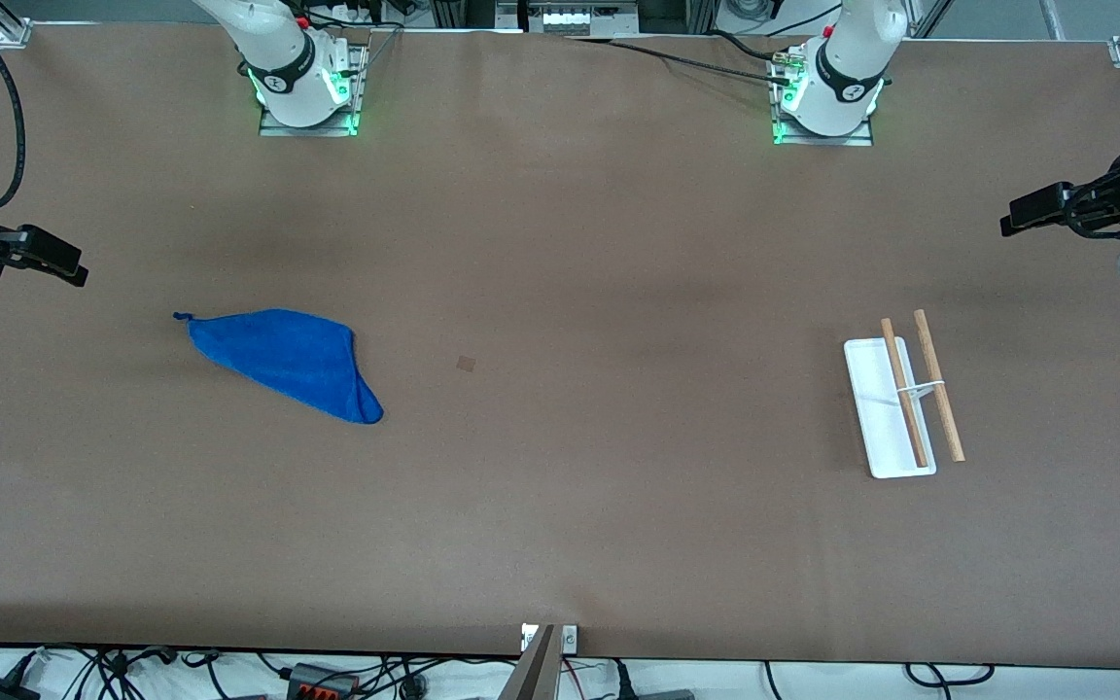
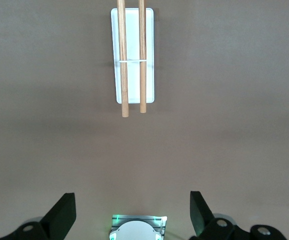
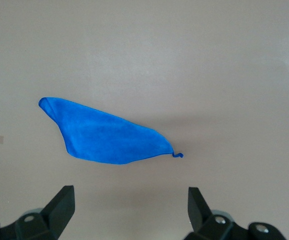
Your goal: Pass towel and hang on rack
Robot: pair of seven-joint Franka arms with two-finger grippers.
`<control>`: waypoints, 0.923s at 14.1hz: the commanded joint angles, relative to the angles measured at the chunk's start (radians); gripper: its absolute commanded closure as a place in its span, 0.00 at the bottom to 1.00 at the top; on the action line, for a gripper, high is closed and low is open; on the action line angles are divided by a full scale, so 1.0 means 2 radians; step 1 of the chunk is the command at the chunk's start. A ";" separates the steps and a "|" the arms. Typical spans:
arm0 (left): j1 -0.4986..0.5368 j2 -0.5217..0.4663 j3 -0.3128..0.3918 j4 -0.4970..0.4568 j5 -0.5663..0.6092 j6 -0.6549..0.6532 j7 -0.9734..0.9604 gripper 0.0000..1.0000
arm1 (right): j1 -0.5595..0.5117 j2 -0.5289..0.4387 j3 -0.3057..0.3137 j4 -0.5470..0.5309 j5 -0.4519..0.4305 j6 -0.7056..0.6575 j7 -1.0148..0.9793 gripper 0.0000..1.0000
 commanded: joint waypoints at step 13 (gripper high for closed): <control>0.007 -0.004 0.001 -0.003 -0.008 -0.005 0.011 0.00 | -0.003 0.019 -0.007 -0.046 0.003 0.037 -0.010 0.00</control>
